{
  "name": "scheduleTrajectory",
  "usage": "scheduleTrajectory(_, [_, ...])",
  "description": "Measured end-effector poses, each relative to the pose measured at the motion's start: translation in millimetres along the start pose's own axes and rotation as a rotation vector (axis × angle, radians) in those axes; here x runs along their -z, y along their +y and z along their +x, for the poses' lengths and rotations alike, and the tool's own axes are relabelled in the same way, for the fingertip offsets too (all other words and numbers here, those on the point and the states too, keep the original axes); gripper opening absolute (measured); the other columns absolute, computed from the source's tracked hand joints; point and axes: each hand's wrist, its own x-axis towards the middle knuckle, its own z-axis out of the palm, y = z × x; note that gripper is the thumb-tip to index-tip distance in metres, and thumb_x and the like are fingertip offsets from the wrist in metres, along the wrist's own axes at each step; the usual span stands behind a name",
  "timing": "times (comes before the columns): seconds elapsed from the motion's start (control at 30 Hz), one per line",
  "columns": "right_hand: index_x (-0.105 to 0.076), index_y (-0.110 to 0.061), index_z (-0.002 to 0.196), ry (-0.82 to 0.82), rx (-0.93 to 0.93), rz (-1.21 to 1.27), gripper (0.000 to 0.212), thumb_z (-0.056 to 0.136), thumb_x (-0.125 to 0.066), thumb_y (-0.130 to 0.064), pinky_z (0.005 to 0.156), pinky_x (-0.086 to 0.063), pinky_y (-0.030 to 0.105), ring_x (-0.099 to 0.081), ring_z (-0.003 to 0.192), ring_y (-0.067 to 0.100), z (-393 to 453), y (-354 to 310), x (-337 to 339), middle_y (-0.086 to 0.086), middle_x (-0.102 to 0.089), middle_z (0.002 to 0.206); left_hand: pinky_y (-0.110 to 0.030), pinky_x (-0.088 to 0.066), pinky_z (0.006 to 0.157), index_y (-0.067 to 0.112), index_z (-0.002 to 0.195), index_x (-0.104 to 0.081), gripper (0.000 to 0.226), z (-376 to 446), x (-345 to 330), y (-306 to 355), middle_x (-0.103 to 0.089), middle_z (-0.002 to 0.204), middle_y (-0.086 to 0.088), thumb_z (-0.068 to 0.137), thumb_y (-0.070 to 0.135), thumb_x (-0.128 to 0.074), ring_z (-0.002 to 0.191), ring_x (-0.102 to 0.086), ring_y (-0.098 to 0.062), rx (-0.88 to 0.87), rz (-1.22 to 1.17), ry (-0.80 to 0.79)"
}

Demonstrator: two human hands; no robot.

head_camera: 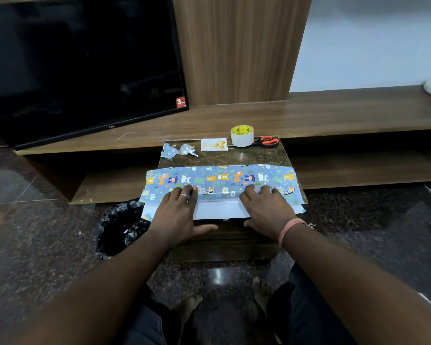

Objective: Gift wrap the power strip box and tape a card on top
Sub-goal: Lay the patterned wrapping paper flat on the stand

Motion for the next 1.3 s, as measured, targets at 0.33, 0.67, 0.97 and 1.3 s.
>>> scheduleTrajectory(0.33, [-0.067, -0.009, 0.076, 0.232, -0.102, 0.030, 0.028, 0.054, -0.083, -0.003, 0.040, -0.026, 0.030, -0.054, 0.045, 0.031, 4.1, 1.3, -2.5, 0.010, -0.062, 0.082, -0.045, -0.057, 0.068, -0.006, 0.132, -0.062, 0.072, 3.9, -0.6, -0.5, -0.064, 0.118, -0.023, 0.064, 0.001, -0.085, 0.087, -0.061, -0.042, -0.049, 0.134, 0.125])
scheduleTrajectory(0.67, [-0.068, -0.010, 0.110, 0.271, -0.262, 0.119, 0.053, 0.059, -0.079, -0.005, 0.040, -0.023, 0.024, -0.058, 0.040, 0.024, 7.9, 5.8, 3.5, 0.002, -0.063, 0.066, -0.031, -0.041, 0.043, 0.014, 0.114, -0.077, 0.044, 9.8, 5.3, -3.8, -0.068, 0.089, -0.008, 0.072, 0.006, -0.087, 0.071, -0.059, -0.035, 0.115, -0.116, 0.171])
scheduleTrajectory(0.97, [-0.060, -0.018, 0.098, 0.307, -0.327, 0.450, 0.006, 0.094, -0.057, -0.015, 0.055, -0.033, 0.032, -0.065, 0.083, 0.029, 13.4, 20.0, 1.0, -0.001, -0.071, 0.092, -0.029, -0.042, 0.054, 0.030, 0.086, -0.076, 0.013, 23.6, 15.0, -16.8, -0.066, 0.087, 0.007, 0.089, 0.043, -0.074, 0.085, -0.066, -0.022, 0.364, -0.404, 0.153])
scheduleTrajectory(1.3, [-0.063, -0.015, 0.105, 0.223, -0.265, 0.411, 0.023, 0.088, -0.057, -0.002, 0.060, -0.031, 0.033, -0.058, 0.096, 0.029, 2.2, 35.3, -1.7, 0.004, -0.058, 0.102, -0.030, -0.035, 0.064, 0.022, 0.082, -0.078, 0.009, 27.0, 13.9, -18.3, -0.065, 0.089, 0.003, 0.086, 0.030, -0.080, 0.091, -0.058, -0.027, 0.325, -0.505, 0.146])
